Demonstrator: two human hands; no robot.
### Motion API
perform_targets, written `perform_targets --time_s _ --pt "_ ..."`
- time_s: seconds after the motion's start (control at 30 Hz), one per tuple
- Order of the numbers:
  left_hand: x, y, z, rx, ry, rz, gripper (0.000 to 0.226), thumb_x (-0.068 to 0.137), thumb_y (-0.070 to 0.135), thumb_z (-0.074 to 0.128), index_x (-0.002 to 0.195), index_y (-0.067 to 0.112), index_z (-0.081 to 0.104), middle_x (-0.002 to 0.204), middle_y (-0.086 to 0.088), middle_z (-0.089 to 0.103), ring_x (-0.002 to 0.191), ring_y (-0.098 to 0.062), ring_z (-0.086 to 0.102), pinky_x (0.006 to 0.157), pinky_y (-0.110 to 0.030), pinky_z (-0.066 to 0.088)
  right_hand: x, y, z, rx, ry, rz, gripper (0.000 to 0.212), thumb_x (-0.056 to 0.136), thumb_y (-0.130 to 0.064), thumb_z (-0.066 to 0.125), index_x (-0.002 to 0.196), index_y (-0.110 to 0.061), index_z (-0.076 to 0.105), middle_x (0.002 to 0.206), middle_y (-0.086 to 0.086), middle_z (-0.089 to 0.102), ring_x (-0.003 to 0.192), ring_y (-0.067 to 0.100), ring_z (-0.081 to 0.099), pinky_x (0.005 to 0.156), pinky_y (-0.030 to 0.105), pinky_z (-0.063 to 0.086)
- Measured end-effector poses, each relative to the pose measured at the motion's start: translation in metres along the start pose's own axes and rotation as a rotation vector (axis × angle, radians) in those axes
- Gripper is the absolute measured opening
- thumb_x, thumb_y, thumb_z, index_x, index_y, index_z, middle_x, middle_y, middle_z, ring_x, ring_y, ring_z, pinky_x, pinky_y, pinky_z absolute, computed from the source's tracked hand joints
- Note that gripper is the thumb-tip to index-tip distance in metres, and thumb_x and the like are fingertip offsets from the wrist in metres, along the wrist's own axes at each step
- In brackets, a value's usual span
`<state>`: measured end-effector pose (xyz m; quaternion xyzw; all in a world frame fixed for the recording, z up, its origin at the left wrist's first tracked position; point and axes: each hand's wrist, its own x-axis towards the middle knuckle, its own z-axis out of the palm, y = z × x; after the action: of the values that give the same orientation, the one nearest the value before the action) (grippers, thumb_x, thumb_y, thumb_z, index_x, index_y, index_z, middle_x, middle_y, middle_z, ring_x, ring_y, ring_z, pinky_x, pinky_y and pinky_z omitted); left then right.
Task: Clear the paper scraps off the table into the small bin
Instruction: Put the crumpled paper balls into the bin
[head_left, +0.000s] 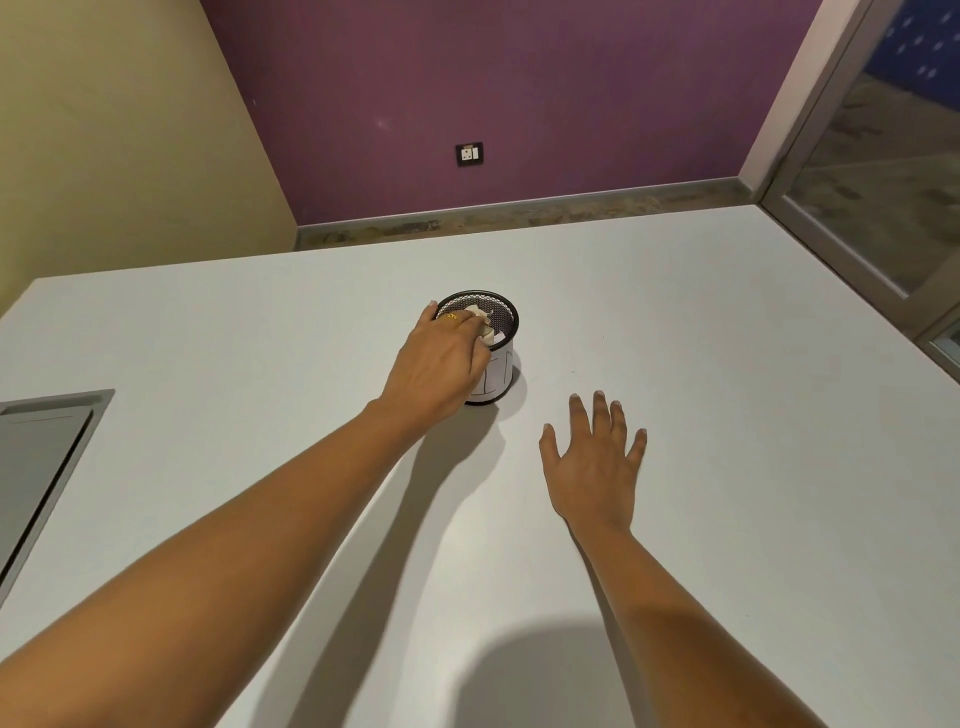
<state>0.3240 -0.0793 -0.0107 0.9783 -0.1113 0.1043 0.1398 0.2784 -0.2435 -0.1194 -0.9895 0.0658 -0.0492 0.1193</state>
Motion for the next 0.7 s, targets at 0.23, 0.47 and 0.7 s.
perform_targets --time_s 0.23,0.47,0.7 --pt "0.010 0.008 0.004 0.061 -0.110 0.014 0.041 0.097 0.017 0.028 0.098 -0.004 0.063 0.116 -0.020 0.063 0.108 -0.031 0.056 0.109 -0.032 0.022 0.000 0.000 -0.001 0.007 0.002 -0.002 0.056 0.095 -0.047 0.027 0.144 -0.021 0.024 0.155 0.007 0.022 0.145 0.024 0.013 0.116 0.052 0.010" --pt "0.019 0.017 0.004 0.080 -0.168 -0.086 0.038 0.098 0.013 0.024 0.092 -0.008 0.055 0.088 -0.027 0.063 0.089 -0.041 0.056 0.103 -0.044 0.029 -0.001 0.001 -0.001 -0.003 -0.006 -0.003 0.057 0.095 -0.048 0.026 0.145 -0.021 0.022 0.156 0.007 0.020 0.145 0.024 0.012 0.116 0.051 0.010" --pt "0.019 0.015 0.010 0.034 -0.188 -0.104 0.033 0.096 0.011 0.026 0.097 -0.004 0.056 0.098 -0.022 0.065 0.087 -0.037 0.058 0.112 -0.044 0.021 -0.001 0.000 -0.001 0.006 -0.018 0.001 0.057 0.095 -0.048 0.024 0.145 -0.022 0.021 0.156 0.006 0.019 0.145 0.023 0.011 0.116 0.051 0.008"
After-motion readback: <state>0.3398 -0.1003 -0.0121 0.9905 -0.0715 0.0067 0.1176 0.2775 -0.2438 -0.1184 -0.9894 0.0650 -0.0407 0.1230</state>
